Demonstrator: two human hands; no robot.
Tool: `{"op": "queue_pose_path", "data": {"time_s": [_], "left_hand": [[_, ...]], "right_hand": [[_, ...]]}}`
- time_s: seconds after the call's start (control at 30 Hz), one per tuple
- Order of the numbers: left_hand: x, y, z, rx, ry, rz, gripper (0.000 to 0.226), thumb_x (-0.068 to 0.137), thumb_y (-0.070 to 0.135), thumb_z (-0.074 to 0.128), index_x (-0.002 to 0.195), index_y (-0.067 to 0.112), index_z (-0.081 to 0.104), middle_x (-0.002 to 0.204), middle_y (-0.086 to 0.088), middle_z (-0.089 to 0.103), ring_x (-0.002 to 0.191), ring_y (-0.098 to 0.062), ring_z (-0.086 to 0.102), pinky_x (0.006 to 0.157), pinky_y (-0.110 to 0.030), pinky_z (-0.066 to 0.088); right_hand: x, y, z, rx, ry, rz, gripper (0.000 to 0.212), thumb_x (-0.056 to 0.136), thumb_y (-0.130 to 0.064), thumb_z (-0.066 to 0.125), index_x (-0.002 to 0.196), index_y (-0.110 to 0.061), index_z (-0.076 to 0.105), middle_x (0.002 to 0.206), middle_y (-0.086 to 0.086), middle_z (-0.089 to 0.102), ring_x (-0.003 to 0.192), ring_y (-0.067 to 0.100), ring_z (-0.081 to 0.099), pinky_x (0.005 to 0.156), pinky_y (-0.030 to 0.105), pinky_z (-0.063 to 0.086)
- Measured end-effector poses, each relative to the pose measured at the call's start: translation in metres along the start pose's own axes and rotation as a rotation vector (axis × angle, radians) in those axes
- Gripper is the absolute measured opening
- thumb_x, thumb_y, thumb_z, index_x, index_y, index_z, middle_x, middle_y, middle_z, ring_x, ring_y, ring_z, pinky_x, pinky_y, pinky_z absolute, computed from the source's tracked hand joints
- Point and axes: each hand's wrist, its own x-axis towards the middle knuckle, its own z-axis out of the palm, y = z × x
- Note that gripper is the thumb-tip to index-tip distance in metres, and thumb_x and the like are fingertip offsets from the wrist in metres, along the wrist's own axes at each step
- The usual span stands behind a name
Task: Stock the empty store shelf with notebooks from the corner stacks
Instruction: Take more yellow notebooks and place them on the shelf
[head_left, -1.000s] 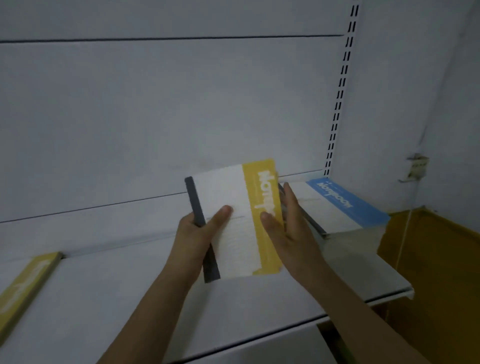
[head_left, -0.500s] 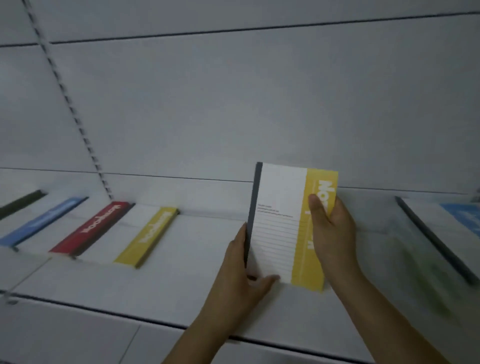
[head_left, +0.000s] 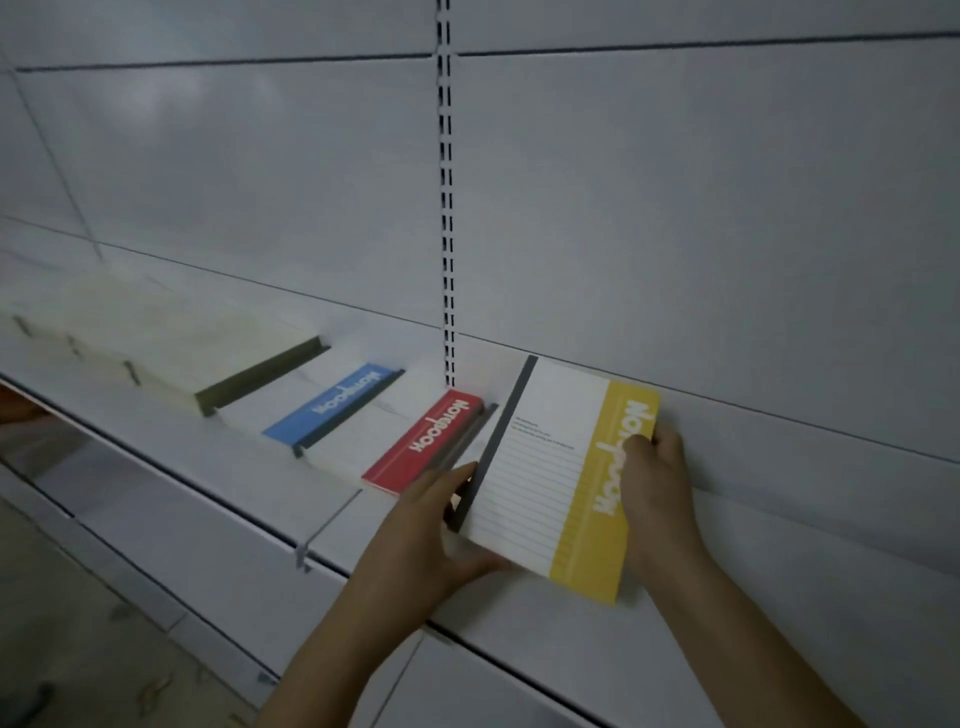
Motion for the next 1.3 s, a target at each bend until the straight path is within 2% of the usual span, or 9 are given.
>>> {"op": "queue_pose_path", "data": {"time_s": [0.1,0.17,0.23,0.33,0.63,0.77,1.03,1.23,1.3], "left_hand": [[0.023,-0.036,-0.022,0.227,-0.028,0.045,0.09,0.064,0.069,0.07,0.142,0.041,0.035,0.136,0.02,0.041,0.12,0.001,0.03,0.106,-0.022,0.032],[0.038,-0.056,-0.028,0.403,-0.087,0.07,0.098,0.061,0.084,0.056,0.144,0.036,0.035,0.147,0.013,0.031,0.132,-0.011,0.019,0.111,-0.034,0.019],[0.048,-0.071,-0.029,0.446,-0.144,0.099,0.107,0.058,0.093,0.045,0.145,0.032,0.037,0.153,0.009,0.026,0.139,-0.015,0.012,0.113,-0.035,0.008],[0.053,-0.088,-0.024,0.426,-0.121,0.162,0.107,0.059,0.096,0.034,0.143,0.03,0.041,0.153,0.009,0.029,0.141,-0.014,0.014,0.111,-0.029,0.0],[0.055,-0.1,-0.017,0.381,-0.084,0.217,0.093,0.067,0.093,0.037,0.133,0.029,0.053,0.152,0.007,0.038,0.139,-0.01,0.025,0.11,-0.027,0.003],[0.056,-0.103,-0.015,0.394,-0.1,0.226,0.092,0.069,0.093,0.03,0.128,0.028,0.058,0.151,0.004,0.04,0.138,-0.014,0.032,0.112,-0.032,0.009],[0.056,-0.104,-0.016,0.422,-0.11,0.231,0.096,0.07,0.093,0.029,0.138,0.027,0.05,0.152,0.005,0.039,0.138,-0.015,0.034,0.112,-0.034,0.013],[0.057,-0.103,-0.025,0.36,-0.19,0.204,0.103,0.069,0.089,0.04,0.151,0.03,0.022,0.155,0.013,0.027,0.141,-0.006,0.02,0.113,-0.026,0.001],[0.055,-0.098,-0.035,0.241,-0.244,0.16,0.109,0.069,0.08,0.056,0.152,0.031,0.006,0.147,0.022,0.023,0.134,0.003,0.017,0.114,-0.026,0.002]], "right_hand": [[0.008,0.0,0.035,-0.183,0.02,-0.097,0.006,0.094,-0.016,0.044,0.096,-0.014,0.049,0.089,0.01,0.063,0.076,0.028,0.059,0.069,0.036,0.046],[0.016,0.019,0.046,-0.45,0.051,-0.169,0.021,0.094,-0.018,0.049,0.11,-0.005,0.055,0.109,0.019,0.062,0.098,0.034,0.058,0.081,0.037,0.042],[0.02,0.04,0.048,-0.806,0.058,-0.203,0.041,0.095,-0.033,0.044,0.119,-0.002,0.057,0.122,0.022,0.057,0.114,0.038,0.05,0.095,0.04,0.038],[0.022,0.054,0.047,-1.134,0.091,-0.27,0.045,0.098,-0.044,0.037,0.113,-0.011,0.064,0.121,0.016,0.058,0.113,0.036,0.048,0.093,0.04,0.038],[0.032,0.059,0.042,-0.961,0.13,-0.328,0.036,0.095,-0.041,0.048,0.097,-0.013,0.072,0.109,0.011,0.066,0.107,0.036,0.053,0.089,0.039,0.041],[0.03,0.064,0.043,-0.973,0.098,-0.426,0.064,0.085,-0.061,0.024,0.075,-0.014,0.066,0.089,0.007,0.066,0.089,0.033,0.058,0.077,0.035,0.042],[0.026,0.064,0.048,-1.031,0.066,-0.416,0.065,0.088,-0.063,0.02,0.081,-0.02,0.067,0.097,0.002,0.064,0.094,0.026,0.053,0.08,0.033,0.039],[0.033,0.07,0.046,-0.936,0.078,-0.414,0.06,0.088,-0.062,0.014,0.071,-0.022,0.054,0.092,0.006,0.063,0.099,0.027,0.054,0.09,0.037,0.039],[0.034,0.07,0.044,-0.867,0.114,-0.415,0.071,0.087,-0.064,0.017,0.087,-0.012,0.066,0.105,0.01,0.062,0.108,0.027,0.052,0.096,0.036,0.037]]}}
